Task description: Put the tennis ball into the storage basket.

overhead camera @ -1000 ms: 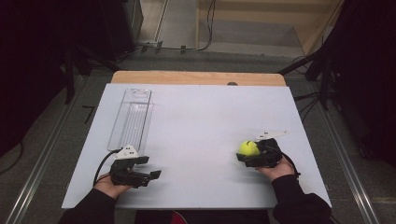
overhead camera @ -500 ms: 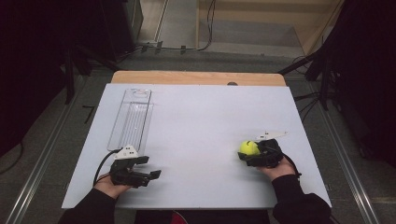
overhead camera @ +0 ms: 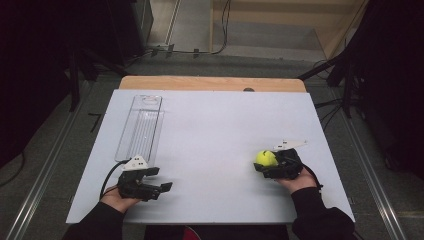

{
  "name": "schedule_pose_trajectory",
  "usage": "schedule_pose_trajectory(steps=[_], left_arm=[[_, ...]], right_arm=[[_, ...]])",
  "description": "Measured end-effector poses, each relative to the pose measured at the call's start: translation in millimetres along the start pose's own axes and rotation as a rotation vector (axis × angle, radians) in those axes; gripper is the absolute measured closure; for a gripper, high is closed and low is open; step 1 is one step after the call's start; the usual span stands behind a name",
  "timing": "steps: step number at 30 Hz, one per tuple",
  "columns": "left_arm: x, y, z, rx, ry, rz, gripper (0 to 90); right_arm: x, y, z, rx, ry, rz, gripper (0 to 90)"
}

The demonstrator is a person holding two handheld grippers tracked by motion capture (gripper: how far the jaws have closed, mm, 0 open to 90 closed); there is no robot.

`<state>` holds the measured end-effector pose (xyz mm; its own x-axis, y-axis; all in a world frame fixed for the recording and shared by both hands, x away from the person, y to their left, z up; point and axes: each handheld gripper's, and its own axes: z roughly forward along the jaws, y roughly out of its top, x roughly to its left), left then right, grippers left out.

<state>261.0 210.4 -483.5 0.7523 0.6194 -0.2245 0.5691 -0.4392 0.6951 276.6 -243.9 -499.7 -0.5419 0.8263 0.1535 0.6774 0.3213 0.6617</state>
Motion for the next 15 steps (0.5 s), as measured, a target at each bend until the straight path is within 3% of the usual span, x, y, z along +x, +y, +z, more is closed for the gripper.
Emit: schedule_pose_trajectory(steps=[15], left_arm=[[-0.4, -0.1, -0.2, -0.005, 0.002, 0.0, 22.7]], right_arm=[[2.2, 5.0, -7.4, -0.049, 0.045, 0.014, 23.4]])
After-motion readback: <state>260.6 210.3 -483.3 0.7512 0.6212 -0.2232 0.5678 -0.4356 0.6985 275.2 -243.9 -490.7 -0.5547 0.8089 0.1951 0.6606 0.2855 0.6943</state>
